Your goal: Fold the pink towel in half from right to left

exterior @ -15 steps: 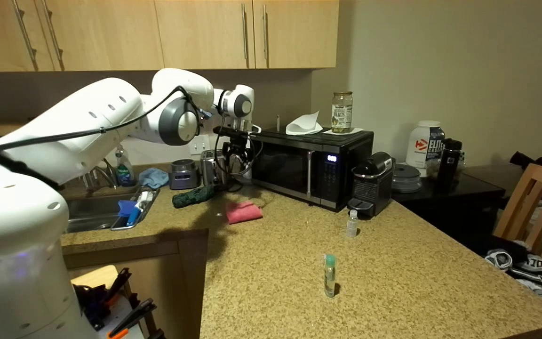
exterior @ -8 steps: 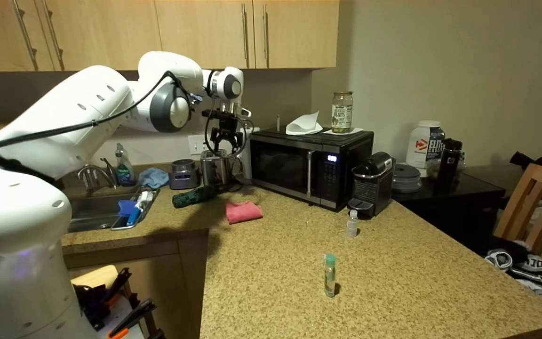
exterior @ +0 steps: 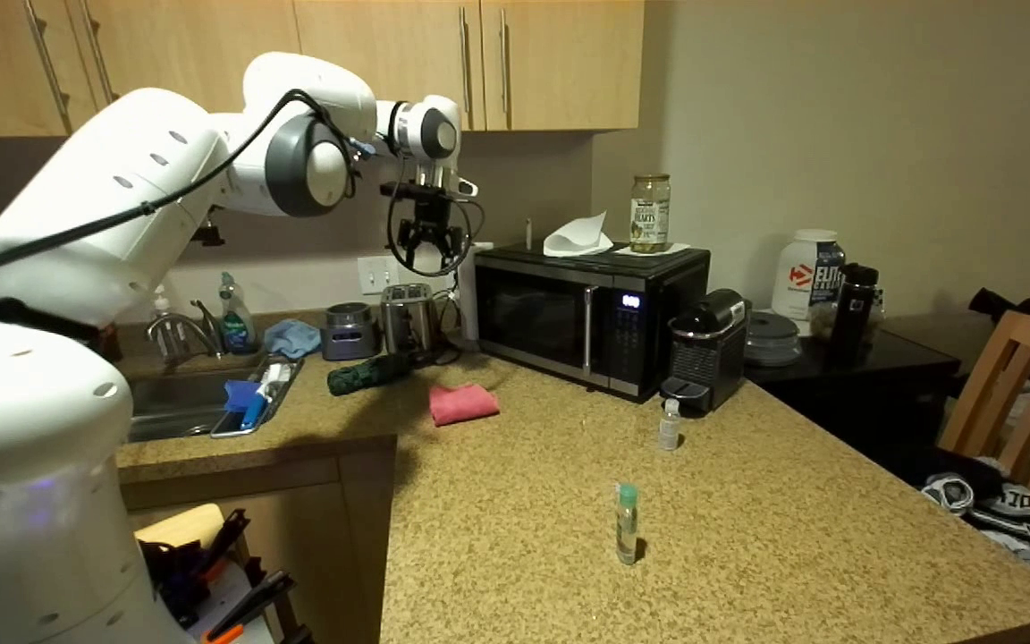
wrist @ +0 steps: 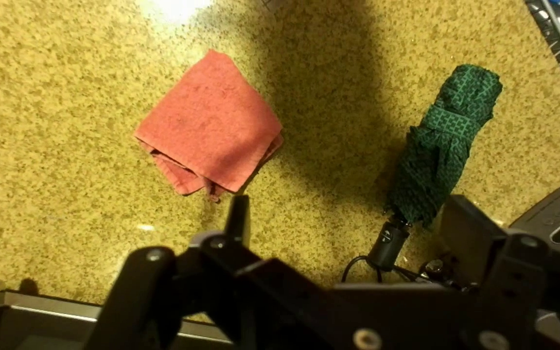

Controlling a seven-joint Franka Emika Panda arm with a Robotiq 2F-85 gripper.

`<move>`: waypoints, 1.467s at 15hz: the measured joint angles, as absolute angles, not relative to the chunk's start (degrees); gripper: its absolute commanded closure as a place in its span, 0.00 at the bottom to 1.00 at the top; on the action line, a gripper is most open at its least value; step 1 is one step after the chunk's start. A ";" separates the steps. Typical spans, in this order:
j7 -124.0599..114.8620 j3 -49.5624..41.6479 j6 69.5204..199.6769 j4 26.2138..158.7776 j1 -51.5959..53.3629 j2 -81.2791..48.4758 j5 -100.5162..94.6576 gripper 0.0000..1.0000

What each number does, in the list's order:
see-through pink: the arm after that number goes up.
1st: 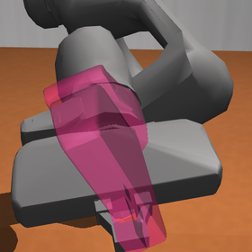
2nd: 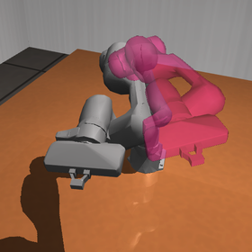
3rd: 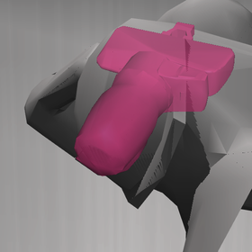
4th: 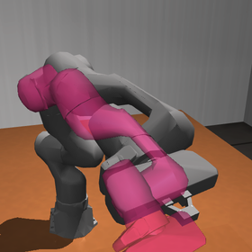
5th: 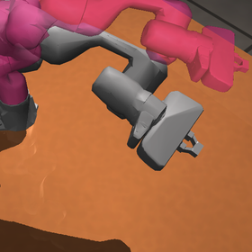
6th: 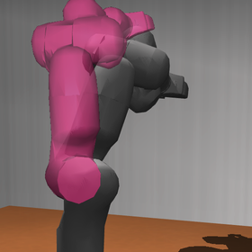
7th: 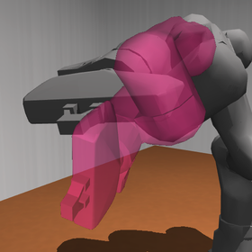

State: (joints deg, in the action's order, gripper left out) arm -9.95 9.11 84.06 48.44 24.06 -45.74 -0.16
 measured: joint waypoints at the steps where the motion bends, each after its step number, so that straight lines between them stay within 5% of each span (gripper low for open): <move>1: -9.09 9.14 84.07 50.54 23.39 -44.26 -0.06 0.00; 22: -2.93 9.50 98.58 103.66 15.03 -7.43 4.79 0.00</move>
